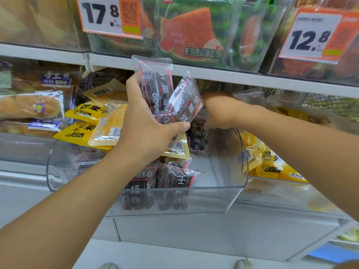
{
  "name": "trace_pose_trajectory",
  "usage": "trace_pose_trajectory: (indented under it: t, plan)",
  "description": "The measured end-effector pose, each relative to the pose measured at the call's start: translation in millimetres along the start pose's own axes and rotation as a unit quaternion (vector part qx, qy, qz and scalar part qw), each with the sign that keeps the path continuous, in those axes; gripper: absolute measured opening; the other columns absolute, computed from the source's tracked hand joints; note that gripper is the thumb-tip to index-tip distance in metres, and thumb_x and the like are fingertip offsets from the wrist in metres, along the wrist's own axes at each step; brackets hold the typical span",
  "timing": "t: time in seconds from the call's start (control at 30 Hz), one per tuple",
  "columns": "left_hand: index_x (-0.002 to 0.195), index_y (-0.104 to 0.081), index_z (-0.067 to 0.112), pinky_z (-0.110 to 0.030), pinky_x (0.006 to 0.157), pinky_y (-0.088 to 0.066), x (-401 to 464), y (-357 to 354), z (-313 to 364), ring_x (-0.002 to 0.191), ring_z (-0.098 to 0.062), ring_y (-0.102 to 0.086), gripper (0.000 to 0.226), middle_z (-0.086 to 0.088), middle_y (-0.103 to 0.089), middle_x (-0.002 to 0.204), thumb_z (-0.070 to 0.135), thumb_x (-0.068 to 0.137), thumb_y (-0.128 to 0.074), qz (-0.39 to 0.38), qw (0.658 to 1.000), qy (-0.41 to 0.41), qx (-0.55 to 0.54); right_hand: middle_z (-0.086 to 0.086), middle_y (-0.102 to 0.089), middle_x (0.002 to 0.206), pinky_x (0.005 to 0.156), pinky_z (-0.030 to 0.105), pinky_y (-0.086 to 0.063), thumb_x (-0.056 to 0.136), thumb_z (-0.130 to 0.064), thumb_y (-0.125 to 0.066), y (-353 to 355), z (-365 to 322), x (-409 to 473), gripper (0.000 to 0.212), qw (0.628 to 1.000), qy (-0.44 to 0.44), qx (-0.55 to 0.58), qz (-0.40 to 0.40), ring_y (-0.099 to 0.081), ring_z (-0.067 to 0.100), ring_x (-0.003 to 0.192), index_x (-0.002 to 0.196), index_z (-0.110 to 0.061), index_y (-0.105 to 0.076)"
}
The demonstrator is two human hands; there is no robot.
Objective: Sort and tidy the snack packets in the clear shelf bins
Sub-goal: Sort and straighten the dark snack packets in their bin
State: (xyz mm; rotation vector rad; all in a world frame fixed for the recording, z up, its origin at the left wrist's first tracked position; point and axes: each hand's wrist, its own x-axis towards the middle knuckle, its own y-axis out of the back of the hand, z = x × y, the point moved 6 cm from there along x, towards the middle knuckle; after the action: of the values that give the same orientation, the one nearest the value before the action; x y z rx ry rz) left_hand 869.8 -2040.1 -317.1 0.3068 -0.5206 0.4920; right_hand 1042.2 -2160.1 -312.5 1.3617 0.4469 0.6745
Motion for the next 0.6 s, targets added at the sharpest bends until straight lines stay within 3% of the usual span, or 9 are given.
trace_pose_trajectory:
  t: [0.07,0.13,0.17,0.2,0.3,0.37,0.43,0.53,0.6]
  plan:
    - [0.141,-0.026,0.024,-0.016,0.074,-0.056,1,-1,1,0.101,0.01,-0.06,0.102,0.02,-0.05,0.118,0.0,0.066,-0.09,-0.006,1.0,0.012,-0.02,0.001,-0.063,0.122,0.092,0.031,-0.052,0.068,-0.025,-0.091,13,-1,-29,0.073,0.972,0.049,0.228,-0.019,-0.061,0.018,0.107,0.129,-0.012,-0.055]
    - [0.14,-0.027,0.024,-0.017,0.075,-0.057,1,-4,0,0.103,0.007,-0.061,0.102,0.015,-0.053,0.12,0.0,0.064,-0.092,-0.03,0.999,0.018,-0.023,0.002,-0.066,0.12,0.091,0.031,-0.054,0.07,-0.016,-0.089,23,-14,-67,0.065,0.842,0.107,0.525,-0.059,-0.065,0.017,0.11,0.127,-0.014,-0.057]
    - [0.14,-0.027,0.025,-0.018,0.077,-0.056,0,-7,0,0.106,0.006,-0.061,0.103,0.013,-0.053,0.122,0.001,0.064,-0.092,-0.052,0.998,0.018,-0.018,0.005,-0.067,0.113,0.085,0.032,-0.057,0.073,-0.017,-0.087,25,-17,-79,0.053,0.788,0.107,0.603,-0.066,-0.067,0.018,0.105,0.119,-0.015,-0.061]
    - [0.141,-0.027,0.026,-0.021,0.077,-0.058,-1,-11,1,0.108,0.003,-0.062,0.104,0.011,-0.054,0.124,0.002,0.063,-0.093,-0.074,0.997,0.017,-0.012,0.007,-0.069,0.104,0.076,0.031,-0.057,0.073,-0.019,-0.087,25,-17,-86,0.042,0.767,0.091,0.634,-0.046,-0.069,0.018,0.096,0.108,-0.017,-0.064]
    - [0.141,-0.028,0.026,-0.029,0.084,-0.06,-7,-19,6,0.113,-0.003,-0.062,0.101,0.009,-0.055,0.127,0.009,0.065,-0.093,-0.104,0.995,0.003,-0.001,0.008,-0.072,0.082,0.056,0.026,-0.054,0.065,-0.028,-0.082,39,-4,-99,0.026,0.803,0.047,0.591,0.067,-0.068,0.015,0.072,0.081,-0.02,-0.064]
    - [0.138,-0.03,0.025,-0.031,0.09,-0.058,-7,-19,13,0.11,-0.001,-0.063,0.089,0.014,-0.057,0.123,0.011,0.073,-0.089,-0.093,0.996,-0.005,0.001,0.024,-0.069,0.085,0.059,0.039,-0.056,0.065,-0.037,-0.083,62,11,-110,0.033,0.843,0.05,0.514,0.148,-0.065,0.024,0.068,0.08,-0.016,-0.062]
    - [0.132,-0.032,0.028,-0.034,0.078,-0.062,-6,-14,15,0.098,-0.006,-0.068,0.07,0.025,-0.057,0.108,0.007,0.085,-0.078,-0.075,0.997,0.012,-0.019,0.026,-0.067,0.085,0.066,0.044,-0.056,0.07,-0.039,-0.082,83,22,-120,0.037,0.898,0.057,0.389,0.198,-0.063,0.034,0.068,0.084,-0.01,-0.063]
    - [0.127,-0.035,0.031,-0.031,0.062,-0.062,-2,-4,12,0.09,-0.014,-0.071,0.055,0.019,-0.056,0.104,0.003,0.092,-0.068,-0.047,0.998,0.031,-0.019,-0.001,-0.059,0.069,0.06,0.033,-0.045,0.073,-0.041,-0.084,88,15,-112,0.034,0.962,0.052,0.182,0.199,-0.054,0.022,0.064,0.08,-0.017,-0.061]
    - [0.125,-0.04,0.028,-0.029,0.06,-0.062,-1,-1,8,0.091,-0.016,-0.071,0.05,0.006,-0.059,0.113,0.005,0.092,-0.069,-0.031,0.999,0.038,-0.009,-0.006,-0.055,0.072,0.062,0.033,-0.041,0.075,-0.045,-0.082,69,-5,-92,0.036,0.987,0.044,0.069,0.136,-0.056,0.025,0.072,0.08,-0.021,-0.056]
